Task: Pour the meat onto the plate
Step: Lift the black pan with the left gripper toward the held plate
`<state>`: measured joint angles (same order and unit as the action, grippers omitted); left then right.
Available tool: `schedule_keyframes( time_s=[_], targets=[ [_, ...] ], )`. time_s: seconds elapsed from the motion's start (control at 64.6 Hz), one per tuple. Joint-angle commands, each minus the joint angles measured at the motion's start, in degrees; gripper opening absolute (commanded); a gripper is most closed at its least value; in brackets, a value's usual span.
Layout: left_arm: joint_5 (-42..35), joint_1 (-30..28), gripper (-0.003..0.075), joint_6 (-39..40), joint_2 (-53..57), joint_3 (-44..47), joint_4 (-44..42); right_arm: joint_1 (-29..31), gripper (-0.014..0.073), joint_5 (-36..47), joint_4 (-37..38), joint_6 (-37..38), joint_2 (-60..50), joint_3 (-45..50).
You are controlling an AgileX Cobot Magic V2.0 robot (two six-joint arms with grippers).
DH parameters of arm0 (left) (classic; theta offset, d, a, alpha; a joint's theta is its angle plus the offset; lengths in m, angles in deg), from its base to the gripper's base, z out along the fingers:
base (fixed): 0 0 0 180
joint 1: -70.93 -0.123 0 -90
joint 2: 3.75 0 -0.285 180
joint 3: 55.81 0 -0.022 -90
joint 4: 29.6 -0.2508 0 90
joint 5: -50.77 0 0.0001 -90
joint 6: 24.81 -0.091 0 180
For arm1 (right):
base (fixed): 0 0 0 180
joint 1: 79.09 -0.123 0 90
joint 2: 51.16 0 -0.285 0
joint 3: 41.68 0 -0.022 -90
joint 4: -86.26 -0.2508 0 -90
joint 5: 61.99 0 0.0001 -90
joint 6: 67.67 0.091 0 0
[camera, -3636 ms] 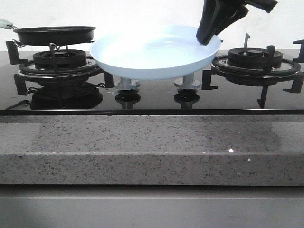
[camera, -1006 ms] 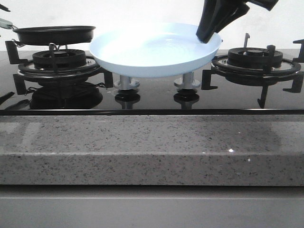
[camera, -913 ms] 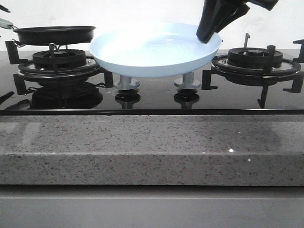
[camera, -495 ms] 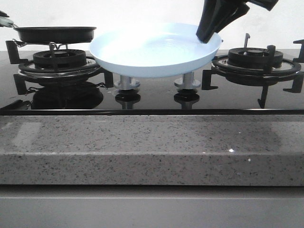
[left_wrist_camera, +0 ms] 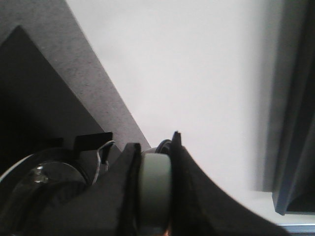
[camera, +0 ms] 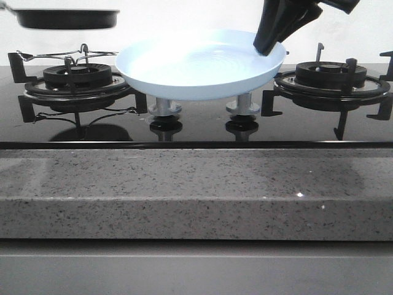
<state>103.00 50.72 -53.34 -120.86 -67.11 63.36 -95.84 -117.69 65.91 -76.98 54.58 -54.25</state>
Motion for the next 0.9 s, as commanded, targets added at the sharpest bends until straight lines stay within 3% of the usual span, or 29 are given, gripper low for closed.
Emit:
schedule_keyframes(
  time_s=[0.0, 0.201, 0.712, 0.882],
  targets=[
    [4.35, 0.41, -0.0020, -1.31, 6.80, -1.73, 4.74, 0.21, -0.0069, 2.13, -1.77, -0.40, -3.13, -1.31],
    [3.22, 5.82, -0.0020, -1.43, 12.77, -1.73, -1.85, 0.21, -0.0069, 2.07, -1.77, -0.40, -3.13, -1.31],
    [-8.24, 24.46, -0.0020, -2.78, 21.88, -1.73, -16.22, 0.21, -0.0069, 2.12, -1.77, -0.40, -3.13, -1.31],
    [-13.51, 29.68, -0.0020, -2.78, 26.18, -2.40, -28.06, 0.21, -0.0069, 2.12, -1.77, -0.40, -3.13, -1.31]
  ],
)
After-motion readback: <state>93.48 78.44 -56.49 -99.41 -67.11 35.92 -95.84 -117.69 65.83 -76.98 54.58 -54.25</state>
